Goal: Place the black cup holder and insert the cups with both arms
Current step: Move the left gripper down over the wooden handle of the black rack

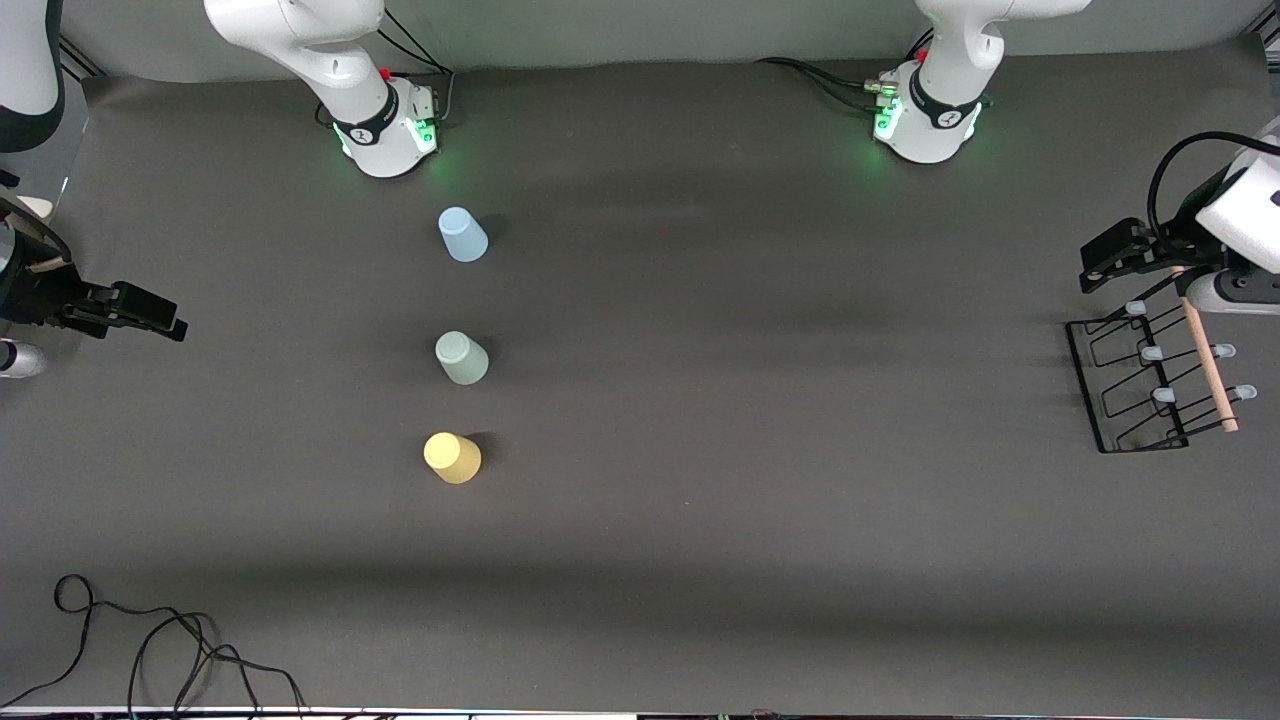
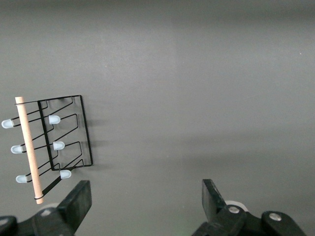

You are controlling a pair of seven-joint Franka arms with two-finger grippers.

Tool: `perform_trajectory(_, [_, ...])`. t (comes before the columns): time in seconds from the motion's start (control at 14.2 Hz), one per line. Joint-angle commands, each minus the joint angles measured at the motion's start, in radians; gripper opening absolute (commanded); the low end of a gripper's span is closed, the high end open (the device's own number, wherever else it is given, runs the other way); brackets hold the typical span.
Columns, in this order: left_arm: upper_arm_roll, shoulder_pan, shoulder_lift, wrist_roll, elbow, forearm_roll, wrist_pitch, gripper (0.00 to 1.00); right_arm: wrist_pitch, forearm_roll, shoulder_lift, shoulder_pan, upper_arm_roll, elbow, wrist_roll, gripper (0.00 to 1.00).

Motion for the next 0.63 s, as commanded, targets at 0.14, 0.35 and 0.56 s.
perform_trajectory(0.14, [0.006,-0.012,-0.015,-0.021,0.001,-0.010,-0.021,1.00,-0.008,-0.007,-0.002,0.001,0.001,0.009,0.009,1.00])
perform_trajectory(0.35, [0.010,-0.010,-0.016,-0.021,0.001,0.000,-0.024,1.00,-0.008,-0.007,0.000,-0.002,-0.001,0.011,0.003,1.00])
perform_trajectory(0.56, [0.023,0.007,-0.018,0.002,-0.002,0.009,-0.025,1.00,-0.008,-0.007,0.001,-0.003,-0.002,0.014,0.003,1.00])
